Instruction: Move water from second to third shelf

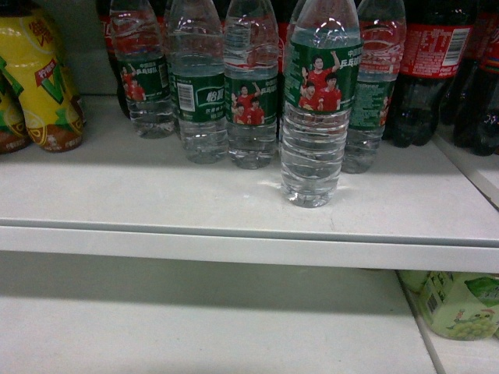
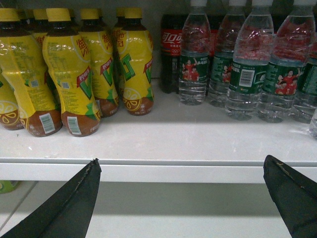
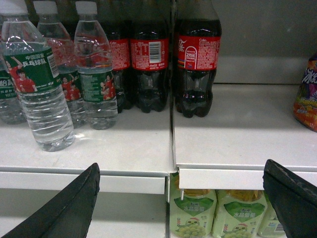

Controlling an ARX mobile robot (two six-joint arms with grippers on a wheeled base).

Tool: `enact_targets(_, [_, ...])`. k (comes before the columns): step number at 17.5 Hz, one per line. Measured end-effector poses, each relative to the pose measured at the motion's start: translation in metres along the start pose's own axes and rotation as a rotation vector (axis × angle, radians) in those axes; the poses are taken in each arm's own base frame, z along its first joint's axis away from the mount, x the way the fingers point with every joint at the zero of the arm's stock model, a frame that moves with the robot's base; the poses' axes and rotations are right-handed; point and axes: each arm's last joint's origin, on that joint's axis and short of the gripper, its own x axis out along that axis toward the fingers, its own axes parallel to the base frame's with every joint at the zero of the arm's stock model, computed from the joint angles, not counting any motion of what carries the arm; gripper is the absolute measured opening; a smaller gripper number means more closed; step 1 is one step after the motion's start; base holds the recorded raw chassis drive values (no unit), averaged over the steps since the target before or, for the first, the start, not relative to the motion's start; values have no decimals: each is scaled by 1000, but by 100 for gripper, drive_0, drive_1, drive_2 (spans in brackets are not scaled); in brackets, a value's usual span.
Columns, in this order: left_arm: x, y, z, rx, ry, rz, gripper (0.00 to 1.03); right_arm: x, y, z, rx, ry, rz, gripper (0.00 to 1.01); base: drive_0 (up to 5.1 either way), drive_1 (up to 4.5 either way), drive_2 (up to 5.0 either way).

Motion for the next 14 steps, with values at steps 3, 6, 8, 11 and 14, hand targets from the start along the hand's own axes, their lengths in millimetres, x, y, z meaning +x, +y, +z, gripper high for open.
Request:
enact_targets(3, [0,0,0,0,0,0,98,0,0,0,0,0,0,98,0,0,0])
enact_targets(6, [0,0,0,0,0,0,98,0,0,0,0,0,0,98,0,0,0])
enact_targets(8, [0,0,0,0,0,0,98,1,-1,-4,77,129,62,98,0,0,0])
enact_targets(11, [0,0,0,0,0,0,98,17,-7,21,171,86,123,98,0,0,0])
enact_targets(14, [0,0,0,0,0,0,98,52,-10,60,154,10,145,98,0,0,0])
